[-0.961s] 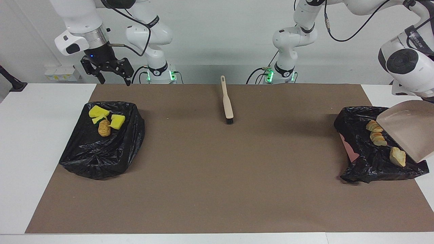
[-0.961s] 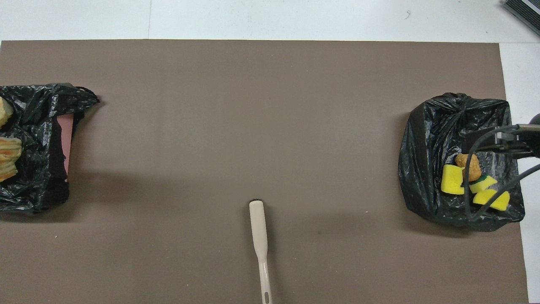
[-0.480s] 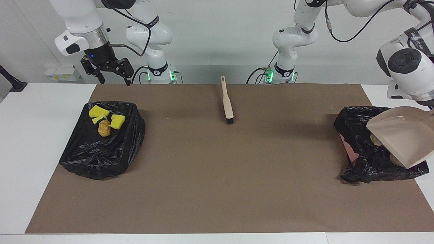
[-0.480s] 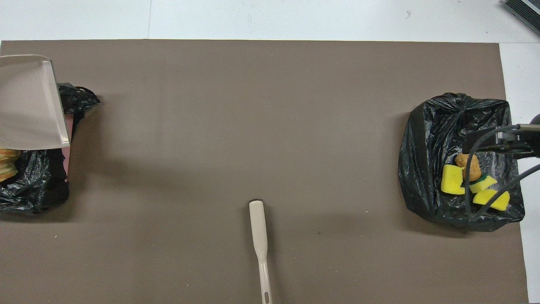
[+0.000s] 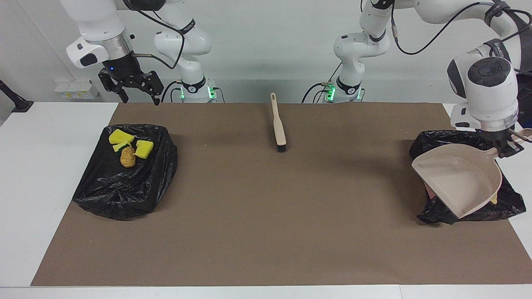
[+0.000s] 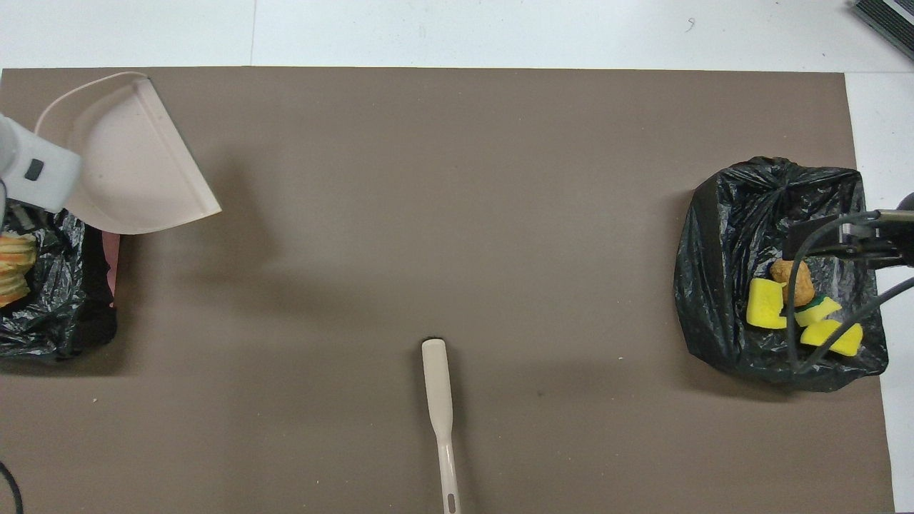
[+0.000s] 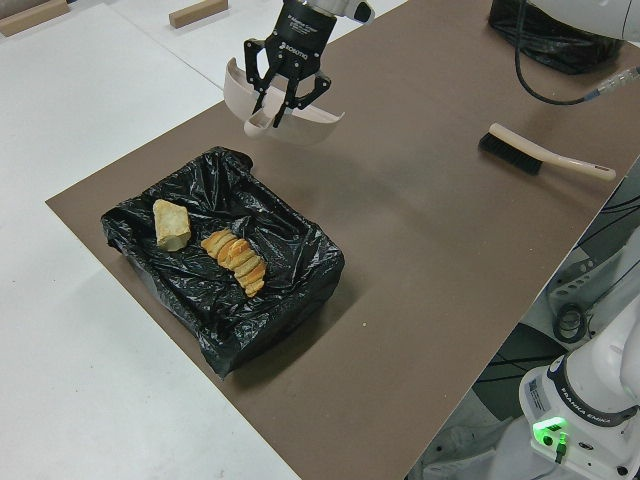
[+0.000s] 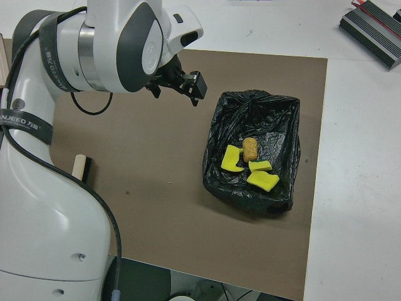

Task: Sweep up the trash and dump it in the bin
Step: 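Bring the empty dustpan back with the left gripper toward the table center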

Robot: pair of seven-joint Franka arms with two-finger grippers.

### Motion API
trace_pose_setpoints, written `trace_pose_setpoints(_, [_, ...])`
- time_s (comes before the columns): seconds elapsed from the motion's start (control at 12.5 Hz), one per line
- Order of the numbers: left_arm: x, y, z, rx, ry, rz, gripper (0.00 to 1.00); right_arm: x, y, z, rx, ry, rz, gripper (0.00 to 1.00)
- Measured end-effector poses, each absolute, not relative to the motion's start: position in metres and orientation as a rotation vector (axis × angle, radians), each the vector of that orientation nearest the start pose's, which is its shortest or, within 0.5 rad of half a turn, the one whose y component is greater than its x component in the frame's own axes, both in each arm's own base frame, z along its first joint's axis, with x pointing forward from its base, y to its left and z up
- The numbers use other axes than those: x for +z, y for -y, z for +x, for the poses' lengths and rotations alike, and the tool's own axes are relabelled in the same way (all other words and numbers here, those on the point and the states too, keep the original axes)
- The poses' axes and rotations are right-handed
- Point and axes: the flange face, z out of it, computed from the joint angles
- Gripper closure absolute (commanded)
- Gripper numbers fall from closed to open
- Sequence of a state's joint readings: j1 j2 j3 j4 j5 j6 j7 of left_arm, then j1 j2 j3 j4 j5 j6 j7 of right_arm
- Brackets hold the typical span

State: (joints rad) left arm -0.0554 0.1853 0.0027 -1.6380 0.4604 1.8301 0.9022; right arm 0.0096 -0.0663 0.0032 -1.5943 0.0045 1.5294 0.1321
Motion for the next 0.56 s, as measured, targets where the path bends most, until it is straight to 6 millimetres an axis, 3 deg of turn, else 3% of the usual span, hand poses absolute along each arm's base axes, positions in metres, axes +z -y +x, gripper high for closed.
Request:
trace_pose_setpoints(0.4, [0.498,0.125,0.599,0.169,-1.165,-2.703,1.00,0.643,-0.009,0.525,0.061,-0.079,-3.138,0.00])
trace_pose_setpoints(0.56, [0.495,0.172,0.586,0.139,-0.990,-2.855,1.00,0.643,-0.008,0.524,0.062,-0.055,-3.138,0.00])
